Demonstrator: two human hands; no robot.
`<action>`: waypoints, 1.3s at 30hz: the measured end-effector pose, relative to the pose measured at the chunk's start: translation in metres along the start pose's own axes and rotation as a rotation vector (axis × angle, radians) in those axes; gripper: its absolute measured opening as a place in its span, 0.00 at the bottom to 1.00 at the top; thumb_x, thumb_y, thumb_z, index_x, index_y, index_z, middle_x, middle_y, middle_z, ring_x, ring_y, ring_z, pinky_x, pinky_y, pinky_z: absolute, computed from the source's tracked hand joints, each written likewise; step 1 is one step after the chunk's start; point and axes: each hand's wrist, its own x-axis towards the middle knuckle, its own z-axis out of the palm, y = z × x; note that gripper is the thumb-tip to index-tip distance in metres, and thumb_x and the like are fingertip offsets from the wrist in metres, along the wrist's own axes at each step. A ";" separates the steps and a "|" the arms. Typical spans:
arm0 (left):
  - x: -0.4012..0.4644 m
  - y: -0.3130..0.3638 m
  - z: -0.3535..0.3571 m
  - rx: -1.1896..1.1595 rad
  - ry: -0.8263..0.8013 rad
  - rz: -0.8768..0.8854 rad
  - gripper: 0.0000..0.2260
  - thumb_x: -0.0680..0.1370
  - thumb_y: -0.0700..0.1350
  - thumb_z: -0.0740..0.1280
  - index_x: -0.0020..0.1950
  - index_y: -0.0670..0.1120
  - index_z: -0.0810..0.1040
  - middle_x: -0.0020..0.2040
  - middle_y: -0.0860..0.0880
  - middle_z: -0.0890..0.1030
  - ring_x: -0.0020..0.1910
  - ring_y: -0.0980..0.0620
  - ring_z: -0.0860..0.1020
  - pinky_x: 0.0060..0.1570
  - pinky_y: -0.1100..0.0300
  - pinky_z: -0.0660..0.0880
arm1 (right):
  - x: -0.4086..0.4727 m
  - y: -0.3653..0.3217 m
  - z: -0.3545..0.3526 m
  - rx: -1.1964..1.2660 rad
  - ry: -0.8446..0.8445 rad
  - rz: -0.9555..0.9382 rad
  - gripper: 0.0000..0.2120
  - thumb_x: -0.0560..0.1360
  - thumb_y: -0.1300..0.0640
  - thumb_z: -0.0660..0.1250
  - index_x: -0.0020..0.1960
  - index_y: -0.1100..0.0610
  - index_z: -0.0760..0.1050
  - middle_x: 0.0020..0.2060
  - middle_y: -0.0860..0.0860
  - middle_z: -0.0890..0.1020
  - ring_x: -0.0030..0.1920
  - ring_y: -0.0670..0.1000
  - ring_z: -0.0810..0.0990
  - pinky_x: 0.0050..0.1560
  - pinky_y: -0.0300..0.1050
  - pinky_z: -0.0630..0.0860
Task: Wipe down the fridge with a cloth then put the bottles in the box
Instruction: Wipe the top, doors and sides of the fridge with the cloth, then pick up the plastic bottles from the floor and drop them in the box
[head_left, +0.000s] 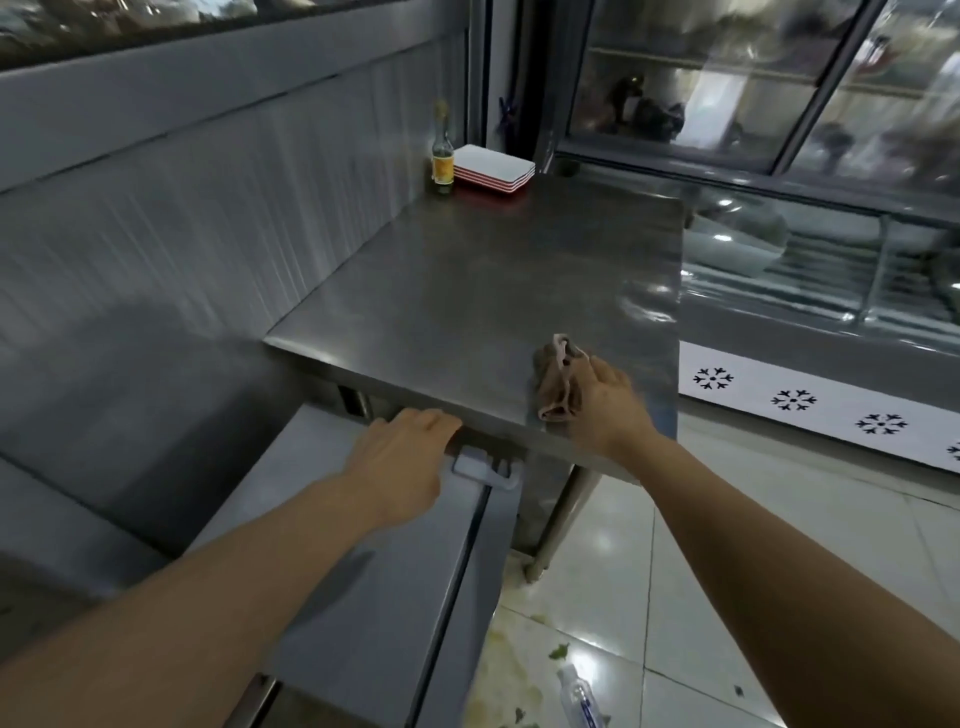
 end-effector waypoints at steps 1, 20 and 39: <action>-0.003 -0.002 -0.001 0.002 -0.005 -0.006 0.26 0.76 0.43 0.62 0.73 0.47 0.59 0.72 0.49 0.64 0.69 0.49 0.64 0.64 0.53 0.66 | -0.006 -0.003 0.001 -0.020 -0.011 -0.020 0.37 0.72 0.53 0.69 0.75 0.54 0.54 0.74 0.55 0.57 0.72 0.60 0.58 0.70 0.57 0.61; -0.246 -0.043 -0.013 -0.059 -0.054 -0.057 0.26 0.76 0.45 0.62 0.73 0.47 0.58 0.71 0.48 0.64 0.68 0.47 0.63 0.66 0.51 0.62 | -0.248 -0.173 0.037 -0.222 -0.215 -0.140 0.37 0.73 0.59 0.66 0.77 0.55 0.52 0.77 0.54 0.51 0.76 0.57 0.50 0.72 0.57 0.58; -0.490 -0.092 0.167 -0.227 -0.297 -0.351 0.21 0.75 0.46 0.64 0.67 0.48 0.65 0.65 0.48 0.69 0.65 0.46 0.69 0.61 0.51 0.68 | -0.422 -0.244 0.258 -0.238 -0.527 -0.308 0.32 0.73 0.59 0.65 0.74 0.55 0.56 0.75 0.53 0.55 0.74 0.55 0.56 0.70 0.51 0.61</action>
